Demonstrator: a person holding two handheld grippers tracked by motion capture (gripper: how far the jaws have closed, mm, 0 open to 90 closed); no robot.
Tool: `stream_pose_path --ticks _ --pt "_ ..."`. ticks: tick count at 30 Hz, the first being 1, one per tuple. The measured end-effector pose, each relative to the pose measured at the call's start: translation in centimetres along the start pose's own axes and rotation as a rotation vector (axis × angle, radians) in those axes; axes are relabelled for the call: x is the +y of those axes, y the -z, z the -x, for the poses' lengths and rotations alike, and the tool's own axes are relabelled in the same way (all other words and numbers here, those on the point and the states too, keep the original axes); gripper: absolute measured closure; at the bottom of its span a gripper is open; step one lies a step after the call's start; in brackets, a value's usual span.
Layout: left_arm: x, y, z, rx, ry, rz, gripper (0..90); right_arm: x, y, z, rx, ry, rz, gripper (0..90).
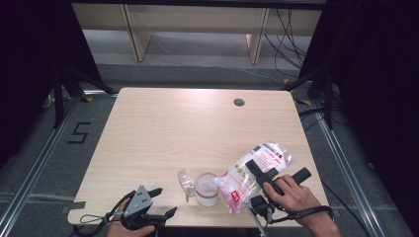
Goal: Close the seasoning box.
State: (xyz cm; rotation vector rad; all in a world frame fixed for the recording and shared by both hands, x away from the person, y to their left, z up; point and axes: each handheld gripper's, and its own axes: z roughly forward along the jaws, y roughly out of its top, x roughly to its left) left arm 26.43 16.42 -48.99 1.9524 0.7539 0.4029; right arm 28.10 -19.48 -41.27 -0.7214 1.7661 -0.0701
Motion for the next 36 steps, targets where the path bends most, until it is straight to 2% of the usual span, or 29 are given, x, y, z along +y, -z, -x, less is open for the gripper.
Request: stream_pose_path --ticks 6,7,8,9,10,11,12,13,14,15,16,17,18,19,20,21,36 --pt "0.01 0.01 -0.02 0.001 -0.001 0.000 22.0 0.04 0.02 0.02 0.000 0.004 -0.001 58.0" --pt "0.01 0.01 -0.01 0.000 -0.001 0.001 22.0 0.00 0.06 0.29 0.001 0.046 -0.008 58.0" --pt "0.01 0.01 -0.02 0.000 -0.002 0.000 22.1 0.02 0.07 0.34 0.006 0.054 -0.008 58.0" --pt "0.01 0.02 -0.01 0.000 0.000 0.000 22.0 0.14 -0.01 0.12 0.005 0.017 0.002 58.0" --pt "0.01 0.03 -0.01 0.001 0.000 0.001 22.0 0.20 -0.05 0.02 0.001 0.017 0.001 58.0" --pt "0.02 0.03 -0.01 0.001 0.000 0.001 22.0 0.19 -0.02 0.22 0.005 0.050 -0.004 58.1" --pt "0.02 0.04 -0.01 0.001 0.000 0.001 22.0 0.20 -0.04 0.24 0.004 0.060 -0.002 58.1" --pt "0.02 0.04 -0.01 0.001 -0.001 0.001 22.0 0.25 -0.08 0.18 0.005 0.051 0.001 58.1" --pt "0.01 0.03 -0.01 0.001 0.000 0.001 22.1 0.33 -0.16 -0.03 0.000 0.020 0.007 58.1" --pt "0.01 0.01 -0.01 0.000 -0.001 0.001 22.0 0.37 -0.14 -0.01 0.012 0.014 0.007 58.2" --pt "0.01 0.01 -0.02 0.000 -0.003 0.000 22.0 0.37 -0.15 -0.01 0.009 0.030 0.000 58.2" --pt "0.01 0.01 -0.01 0.000 -0.002 0.000 22.0 0.38 -0.05 0.22 0.027 0.060 -0.011 58.2" --pt "0.01 0.02 0.00 0.000 -0.001 0.000 22.0 0.41 -0.11 0.30 0.027 0.068 -0.010 58.2" --pt "0.01 0.03 -0.01 0.000 0.000 0.001 22.0 0.45 -0.06 0.14 0.028 0.041 -0.015 58.2" --pt "0.02 0.03 -0.02 0.001 0.000 0.000 22.1 0.44 -0.08 0.09 0.019 0.038 -0.009 58.3" --pt "0.01 0.02 -0.02 0.001 0.000 0.001 22.0 0.38 -0.15 0.31 0.022 0.077 -0.003 58.3" --pt "0.00 -0.02 -0.01 0.001 0.000 0.000 22.0 0.51 -0.15 0.21 0.034 0.073 -0.010 58.8"
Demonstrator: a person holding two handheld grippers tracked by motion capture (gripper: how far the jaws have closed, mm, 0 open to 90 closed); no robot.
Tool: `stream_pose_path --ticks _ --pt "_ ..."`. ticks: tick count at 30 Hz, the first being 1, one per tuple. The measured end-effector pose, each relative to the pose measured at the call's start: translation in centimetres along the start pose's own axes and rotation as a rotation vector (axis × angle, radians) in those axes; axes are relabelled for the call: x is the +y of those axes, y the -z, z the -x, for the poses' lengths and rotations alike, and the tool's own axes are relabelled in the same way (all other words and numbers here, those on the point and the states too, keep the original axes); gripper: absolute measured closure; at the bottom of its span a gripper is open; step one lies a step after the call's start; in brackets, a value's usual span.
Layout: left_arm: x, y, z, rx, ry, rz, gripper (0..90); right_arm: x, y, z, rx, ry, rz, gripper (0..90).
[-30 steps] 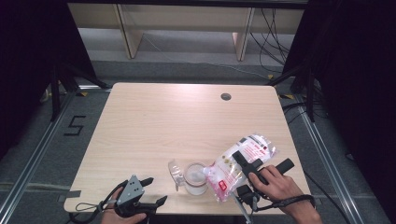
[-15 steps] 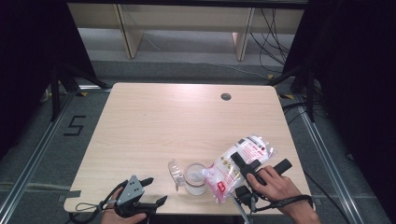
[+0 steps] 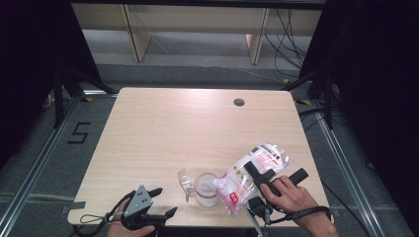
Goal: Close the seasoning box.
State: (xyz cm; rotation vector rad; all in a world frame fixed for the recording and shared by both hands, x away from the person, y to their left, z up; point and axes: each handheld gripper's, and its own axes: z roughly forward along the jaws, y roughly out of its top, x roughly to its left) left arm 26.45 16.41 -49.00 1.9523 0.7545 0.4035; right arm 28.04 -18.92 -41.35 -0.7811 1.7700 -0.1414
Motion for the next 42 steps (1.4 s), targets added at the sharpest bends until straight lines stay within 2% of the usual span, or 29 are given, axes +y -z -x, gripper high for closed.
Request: stream_pose_path --ticks 13,14,20,22,24,25,26,30,31,34,37,42 --pt "0.05 0.12 -0.17 0.005 -0.021 -0.011 22.0 -0.07 0.13 0.12 0.000 0.001 0.000 59.6" --pt "0.04 0.07 -0.08 0.003 -0.007 -0.003 22.0 -0.07 0.13 0.12 -0.002 0.002 -0.001 59.6" --pt "0.01 0.00 0.00 -0.001 -0.002 0.000 22.0 -0.03 0.16 0.15 -0.001 0.001 0.003 60.2" --pt "0.02 0.03 -0.02 0.000 0.000 -0.001 22.0 0.00 0.14 0.04 -0.025 0.001 0.006 60.4" --pt "0.04 0.06 -0.10 0.004 -0.010 -0.006 22.0 0.03 0.17 0.11 -0.017 -0.002 0.008 60.8" --pt "0.02 0.02 -0.02 -0.001 -0.002 0.000 22.0 0.11 0.10 -0.08 -0.027 -0.025 0.016 60.9" --pt "0.02 0.02 0.00 -0.001 -0.001 0.001 22.0 0.08 0.18 0.10 -0.021 0.002 0.011 61.1" --pt "0.01 0.02 0.00 0.000 -0.001 0.001 22.0 0.17 0.21 0.01 -0.026 -0.009 0.013 61.6" --pt "0.02 0.02 0.00 0.000 0.000 0.000 22.0 0.28 0.25 -0.13 -0.030 -0.034 0.006 61.7" --pt "0.02 0.03 -0.01 -0.001 -0.001 0.001 22.0 0.28 0.22 0.10 -0.027 0.004 0.018 62.0" --pt "0.03 0.05 -0.01 -0.001 0.000 0.002 22.0 0.45 0.20 -0.03 -0.032 -0.014 0.014 62.3" --pt "0.04 0.06 -0.02 0.000 0.000 0.001 22.0 0.55 0.20 0.00 -0.032 0.002 0.016 62.7"
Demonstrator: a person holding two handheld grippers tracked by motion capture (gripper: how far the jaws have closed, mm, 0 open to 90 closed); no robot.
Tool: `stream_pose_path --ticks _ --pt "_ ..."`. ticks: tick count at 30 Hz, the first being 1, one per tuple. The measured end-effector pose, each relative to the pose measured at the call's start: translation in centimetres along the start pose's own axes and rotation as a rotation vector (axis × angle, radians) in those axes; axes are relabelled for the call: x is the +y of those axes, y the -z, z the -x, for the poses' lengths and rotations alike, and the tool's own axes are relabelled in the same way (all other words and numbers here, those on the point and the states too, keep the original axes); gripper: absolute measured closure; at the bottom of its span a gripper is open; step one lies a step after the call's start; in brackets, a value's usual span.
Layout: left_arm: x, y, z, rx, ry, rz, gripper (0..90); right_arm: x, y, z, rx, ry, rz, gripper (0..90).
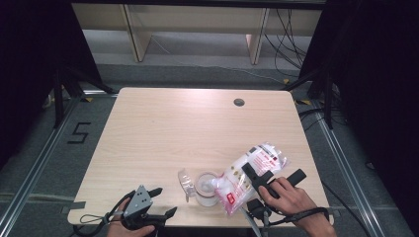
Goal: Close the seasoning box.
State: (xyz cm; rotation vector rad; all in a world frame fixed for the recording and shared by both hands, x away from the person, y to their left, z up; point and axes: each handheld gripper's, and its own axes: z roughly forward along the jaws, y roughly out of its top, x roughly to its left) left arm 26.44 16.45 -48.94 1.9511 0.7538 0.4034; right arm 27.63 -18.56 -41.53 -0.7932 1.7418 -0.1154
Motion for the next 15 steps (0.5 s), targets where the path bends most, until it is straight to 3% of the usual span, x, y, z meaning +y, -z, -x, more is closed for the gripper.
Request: stream_pose_path --ticks 4,5,7,15 --pt "-0.01 -0.01 0.01 0.000 0.000 0.001 22.0 0.00 0.08 -0.01 -0.013 -0.013 -0.003 63.1" --pt "-0.01 -0.01 0.01 0.000 0.001 0.000 22.0 -0.09 0.10 0.14 -0.014 0.006 0.001 63.2" --pt "-0.02 -0.03 0.01 0.000 0.000 0.000 22.0 -0.08 0.14 0.02 -0.018 -0.025 0.000 63.3" --pt "-0.01 -0.01 0.02 -0.001 0.002 0.001 22.0 0.12 0.16 0.08 -0.013 0.006 0.000 63.8"
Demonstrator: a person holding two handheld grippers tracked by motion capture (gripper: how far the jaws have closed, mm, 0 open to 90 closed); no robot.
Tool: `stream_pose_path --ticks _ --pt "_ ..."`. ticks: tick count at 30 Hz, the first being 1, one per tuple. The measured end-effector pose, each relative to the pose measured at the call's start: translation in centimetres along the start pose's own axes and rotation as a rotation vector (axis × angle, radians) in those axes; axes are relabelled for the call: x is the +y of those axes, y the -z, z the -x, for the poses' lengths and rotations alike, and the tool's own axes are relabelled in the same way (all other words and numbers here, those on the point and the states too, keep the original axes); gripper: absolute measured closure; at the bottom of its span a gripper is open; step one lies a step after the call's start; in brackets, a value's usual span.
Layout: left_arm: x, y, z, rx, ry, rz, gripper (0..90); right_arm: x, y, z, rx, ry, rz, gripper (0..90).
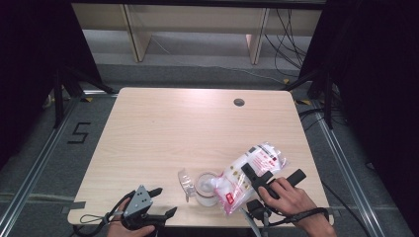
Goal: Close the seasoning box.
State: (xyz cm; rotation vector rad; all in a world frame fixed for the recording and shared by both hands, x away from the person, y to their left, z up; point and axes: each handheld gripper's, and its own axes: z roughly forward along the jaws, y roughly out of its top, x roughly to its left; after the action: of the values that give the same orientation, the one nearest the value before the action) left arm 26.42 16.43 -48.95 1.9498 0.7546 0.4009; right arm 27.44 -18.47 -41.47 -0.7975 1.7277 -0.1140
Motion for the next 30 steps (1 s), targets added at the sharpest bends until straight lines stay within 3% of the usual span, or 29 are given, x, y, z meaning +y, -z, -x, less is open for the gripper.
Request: stream_pose_path --ticks 19,30 --pt "0.03 0.08 -0.20 0.005 -0.024 -0.015 22.0 0.10 0.06 -0.21 0.000 -0.020 0.015 64.9" --pt "0.00 0.04 -0.09 0.001 -0.012 -0.011 22.0 0.04 0.29 -0.03 0.000 -0.011 0.011 65.3"
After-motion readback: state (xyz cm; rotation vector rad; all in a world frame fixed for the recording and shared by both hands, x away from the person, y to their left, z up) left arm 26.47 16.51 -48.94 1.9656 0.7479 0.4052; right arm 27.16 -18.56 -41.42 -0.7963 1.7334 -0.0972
